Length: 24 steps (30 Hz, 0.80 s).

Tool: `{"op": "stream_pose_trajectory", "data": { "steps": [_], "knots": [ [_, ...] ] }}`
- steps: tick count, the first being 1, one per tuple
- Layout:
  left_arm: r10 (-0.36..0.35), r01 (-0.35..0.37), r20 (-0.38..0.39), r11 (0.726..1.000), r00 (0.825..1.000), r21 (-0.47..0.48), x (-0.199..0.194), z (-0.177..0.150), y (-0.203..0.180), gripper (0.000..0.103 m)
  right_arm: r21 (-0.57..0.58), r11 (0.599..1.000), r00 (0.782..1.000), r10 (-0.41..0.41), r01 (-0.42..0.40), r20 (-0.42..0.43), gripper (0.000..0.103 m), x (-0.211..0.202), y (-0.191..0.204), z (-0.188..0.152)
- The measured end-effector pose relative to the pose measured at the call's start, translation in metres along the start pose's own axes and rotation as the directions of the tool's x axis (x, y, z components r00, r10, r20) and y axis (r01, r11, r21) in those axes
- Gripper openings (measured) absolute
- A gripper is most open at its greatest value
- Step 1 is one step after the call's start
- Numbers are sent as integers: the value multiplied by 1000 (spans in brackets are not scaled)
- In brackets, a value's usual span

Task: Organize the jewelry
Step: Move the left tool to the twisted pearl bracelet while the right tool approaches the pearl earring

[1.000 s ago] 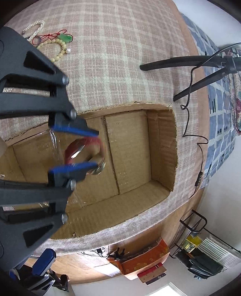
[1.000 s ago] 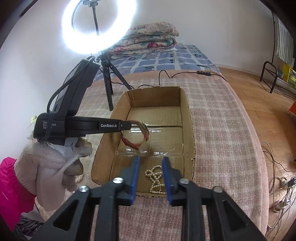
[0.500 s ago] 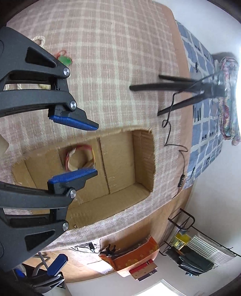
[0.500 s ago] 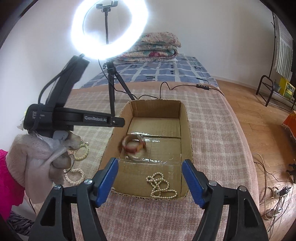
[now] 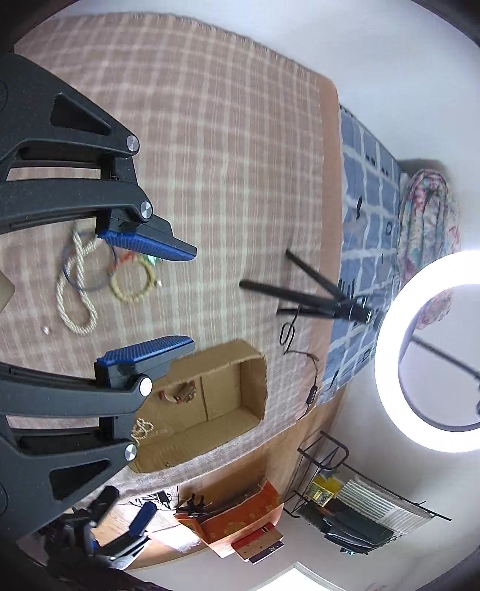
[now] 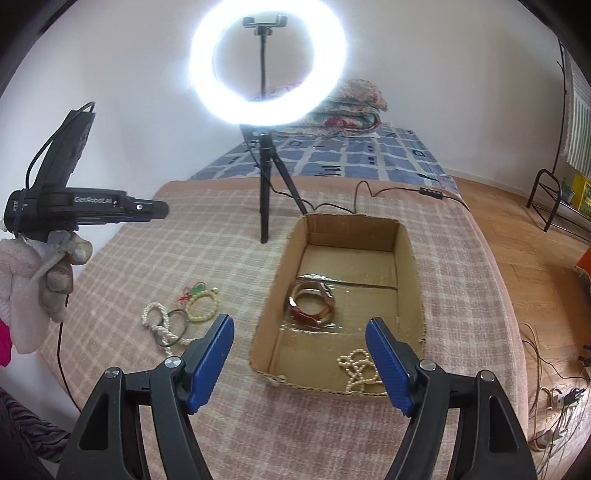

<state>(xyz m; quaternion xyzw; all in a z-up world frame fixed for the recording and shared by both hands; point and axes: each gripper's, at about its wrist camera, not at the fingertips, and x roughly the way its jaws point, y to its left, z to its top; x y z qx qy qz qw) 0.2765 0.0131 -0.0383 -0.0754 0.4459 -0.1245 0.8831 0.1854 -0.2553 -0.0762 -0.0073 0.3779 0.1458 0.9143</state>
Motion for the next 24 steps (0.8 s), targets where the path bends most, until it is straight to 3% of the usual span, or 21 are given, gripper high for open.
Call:
{"op": "stream_pose_trajectory", "data": {
  "steps": [10, 20, 24],
  "knots": [
    [56, -58, -41, 997, 998, -44, -26, -48, 75, 43, -56, 994, 996, 90, -91, -25, 74, 4, 45, -13],
    [-4, -14, -127, 990, 992, -140, 9, -82, 116, 43, -127, 973, 977, 181, -194, -110, 55, 20, 93, -39],
    [-13, -11, -173, 990, 985, -138, 30, -88, 118, 43, -147, 965, 967, 192, -217, -165, 49, 37, 103, -50]
  ]
}}
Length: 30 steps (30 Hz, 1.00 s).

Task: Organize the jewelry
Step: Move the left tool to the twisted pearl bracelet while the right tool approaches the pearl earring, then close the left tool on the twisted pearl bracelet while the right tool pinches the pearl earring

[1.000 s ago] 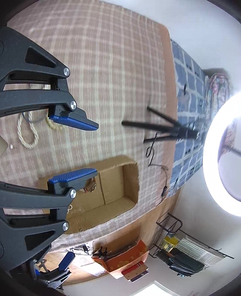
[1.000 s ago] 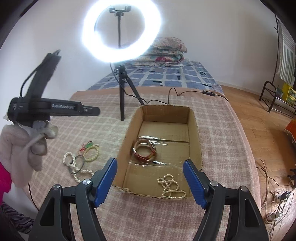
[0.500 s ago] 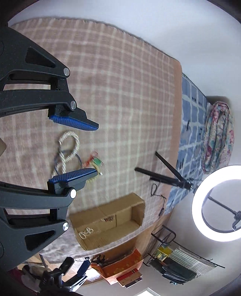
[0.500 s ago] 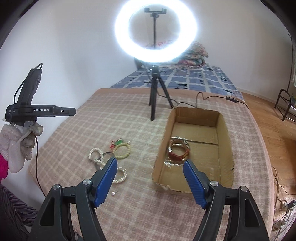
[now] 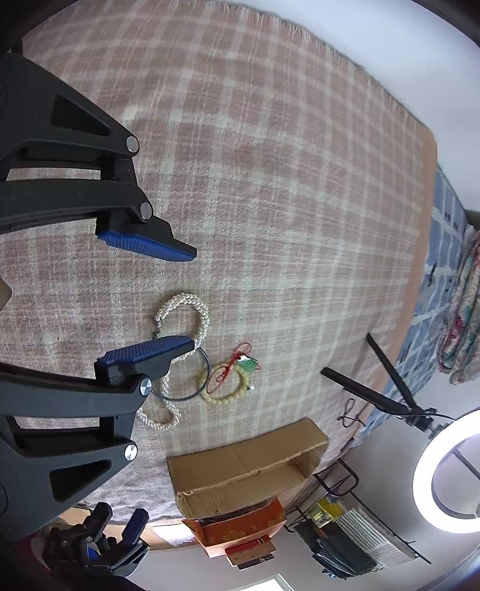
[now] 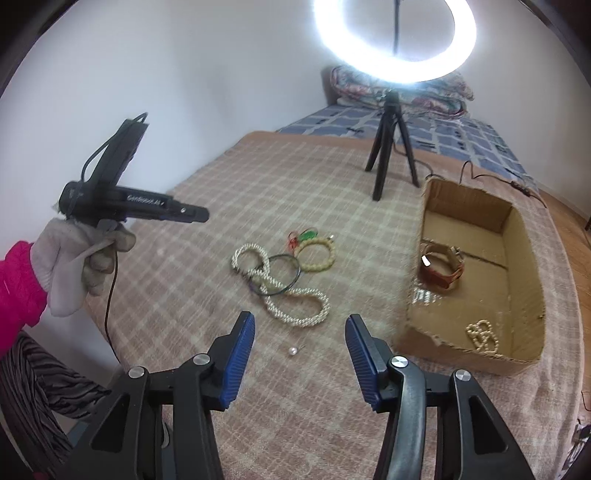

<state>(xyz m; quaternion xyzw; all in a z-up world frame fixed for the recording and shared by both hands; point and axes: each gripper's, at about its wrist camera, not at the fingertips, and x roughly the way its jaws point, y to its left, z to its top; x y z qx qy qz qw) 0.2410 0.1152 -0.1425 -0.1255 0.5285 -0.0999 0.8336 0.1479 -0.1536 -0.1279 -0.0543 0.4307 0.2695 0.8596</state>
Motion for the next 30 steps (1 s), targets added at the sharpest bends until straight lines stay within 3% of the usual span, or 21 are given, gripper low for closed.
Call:
{"op": "stream_pose_trajectory", "data": {
  "steps": [5, 7, 13, 18, 30],
  "knots": [
    [-5, 5, -51, 1000, 999, 4, 26, 1, 1, 42, -29, 1000, 997, 11, -13, -78, 41, 28, 5, -13],
    [-4, 5, -70, 1000, 998, 7, 34, 1, 1, 35, -53, 998, 994, 11, -17, -112, 36, 40, 8, -19],
    [-4, 6, -102, 1000, 995, 23, 49, 1, 1, 35, -70, 997, 984, 14, -27, -176, 28, 68, 12, -32],
    [-9, 11, -124, 1000, 992, 21, 61, 4, 1, 35, -14, 999, 980, 42, -45, -196, 27, 83, 9, -28],
    [-15, 22, -137, 998, 990, 51, 76, 11, -3, 35, 26, 1000, 971, 10, -4, -238, 27, 102, 10, -28]
  ]
}}
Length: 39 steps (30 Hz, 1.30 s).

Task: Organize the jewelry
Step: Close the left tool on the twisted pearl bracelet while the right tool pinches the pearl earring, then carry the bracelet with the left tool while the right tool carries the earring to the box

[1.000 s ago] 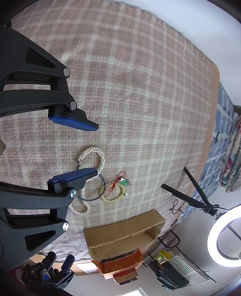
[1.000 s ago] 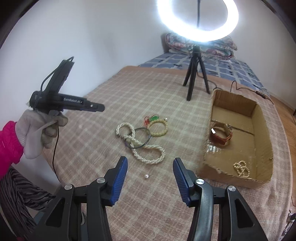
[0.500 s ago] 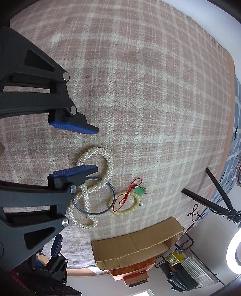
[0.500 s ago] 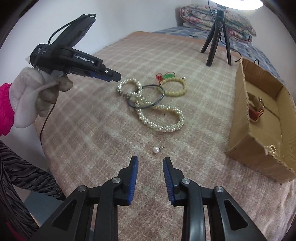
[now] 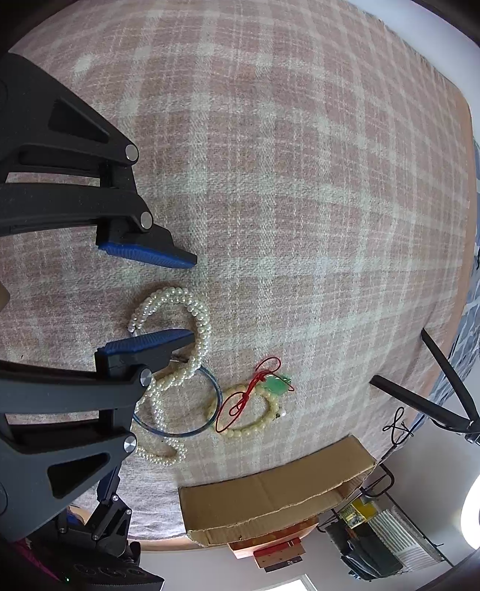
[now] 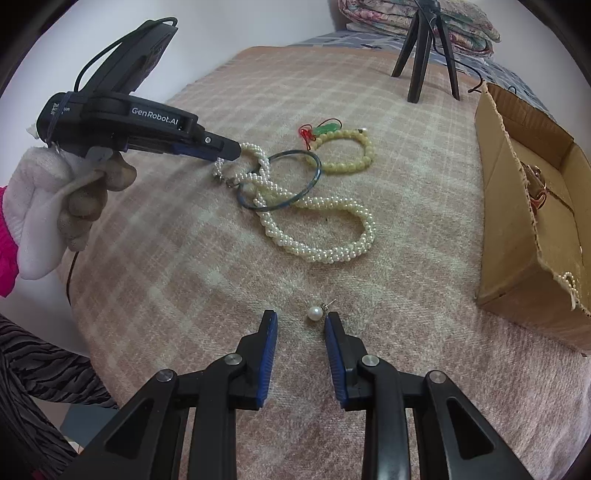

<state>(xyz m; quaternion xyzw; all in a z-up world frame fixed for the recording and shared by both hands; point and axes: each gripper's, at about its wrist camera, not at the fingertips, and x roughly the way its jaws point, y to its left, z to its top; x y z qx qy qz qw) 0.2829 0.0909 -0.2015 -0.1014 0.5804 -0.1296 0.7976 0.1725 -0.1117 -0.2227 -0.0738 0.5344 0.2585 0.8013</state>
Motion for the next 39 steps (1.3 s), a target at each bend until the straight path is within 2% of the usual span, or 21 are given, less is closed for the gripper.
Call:
{"op": "stream_pose_trajectory", "data": {
  "steps": [3, 10, 11, 13, 15, 19, 25, 30, 34, 39],
  "knots": [
    [1, -1, 0, 1000, 1000, 17, 3, 2, -3, 35, -1, 1000, 1000, -6, 6, 2, 27, 1, 1, 2],
    [80, -81, 21, 991, 997, 105, 12, -2, -19, 34, -11, 1000, 1000, -25, 25, 2, 26, 6, 2, 3],
    [97, -99, 29, 987, 995, 124, 13, -2, -22, 32, -14, 999, 1000, -29, 29, 2, 26, 7, 3, 3],
    [133, -140, 51, 977, 990, 163, 14, -4, -27, 17, -20, 999, 999, -40, 40, 2, 26, 8, 5, 3],
    [134, -142, 58, 974, 989, 176, 15, -5, -30, 8, -32, 998, 999, -52, 52, 3, 25, 8, 8, 3],
    [135, -145, 67, 973, 989, 181, 15, -5, -32, 6, -34, 997, 998, -62, 63, 8, 19, 8, 8, 3],
    [128, -143, 90, 972, 988, 186, 4, -10, -37, 6, -25, 998, 998, -64, 65, 14, 7, 5, 3, 1],
    [105, -130, 140, 975, 985, 183, -20, -14, -46, 6, -25, 998, 998, -61, 62, 29, 6, -3, 5, -1],
    [57, -88, 189, 983, 980, 160, -48, -14, -53, 6, -34, 997, 997, -63, 65, 54, 6, -16, 7, -4],
    [-20, -11, 259, 993, 966, 118, -85, -8, -60, 6, -29, 998, 994, -61, 64, 85, 6, -32, 9, -5]
  ]
}}
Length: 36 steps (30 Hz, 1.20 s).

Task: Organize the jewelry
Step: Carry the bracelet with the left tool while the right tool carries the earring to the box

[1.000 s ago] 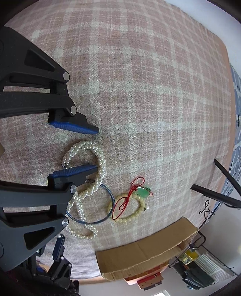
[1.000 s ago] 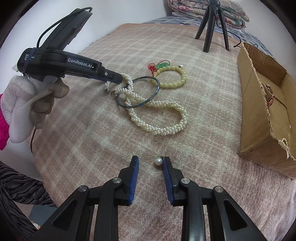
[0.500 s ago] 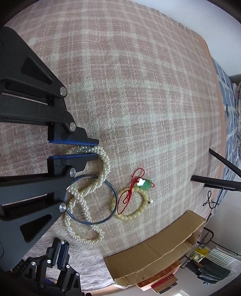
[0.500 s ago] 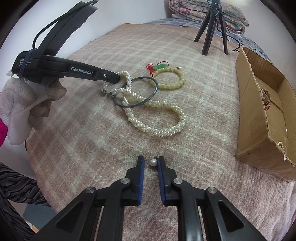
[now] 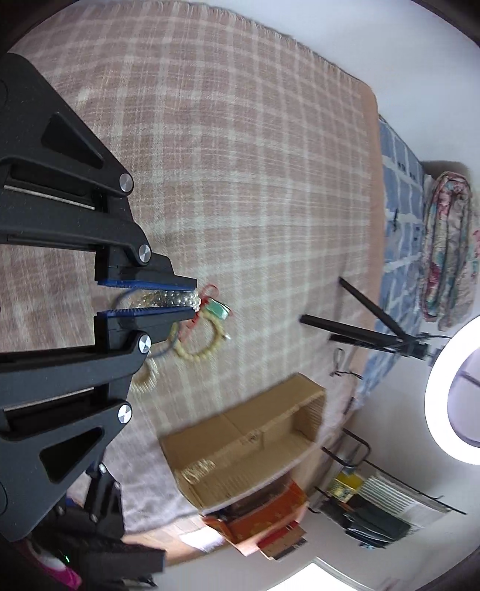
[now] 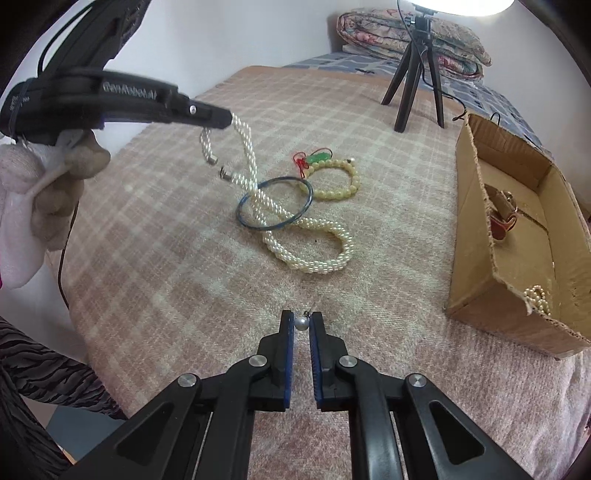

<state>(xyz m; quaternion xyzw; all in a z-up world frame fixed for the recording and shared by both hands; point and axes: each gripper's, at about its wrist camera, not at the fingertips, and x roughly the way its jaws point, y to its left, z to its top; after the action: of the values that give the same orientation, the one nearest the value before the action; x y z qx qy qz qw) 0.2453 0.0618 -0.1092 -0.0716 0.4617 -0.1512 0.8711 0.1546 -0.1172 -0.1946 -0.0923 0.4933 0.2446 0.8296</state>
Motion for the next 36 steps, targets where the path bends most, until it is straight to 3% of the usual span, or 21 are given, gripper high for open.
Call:
{"op": "stream_pose_trajectory", "data": {
  "steps": [9, 16, 26, 36],
  "knots": [
    [-62, 66, 127, 998, 990, -22, -55, 30, -16, 6, -10, 1000, 998, 0, 0, 70, 6, -29, 3, 9],
    [-70, 70, 170, 998, 983, 10, -81, 45, -33, 6, -5, 1000, 993, 2, -1, 119, 6, -47, -1, 16],
    [-120, 113, 193, 993, 974, 45, -91, 66, -64, 6, 19, 1000, 981, -25, 22, 191, 6, -80, -21, 16],
    [-172, 152, 195, 982, 966, 113, -72, 98, -118, 6, 115, 990, 966, -101, 75, 238, 6, -108, -76, 13]
  ]
}}
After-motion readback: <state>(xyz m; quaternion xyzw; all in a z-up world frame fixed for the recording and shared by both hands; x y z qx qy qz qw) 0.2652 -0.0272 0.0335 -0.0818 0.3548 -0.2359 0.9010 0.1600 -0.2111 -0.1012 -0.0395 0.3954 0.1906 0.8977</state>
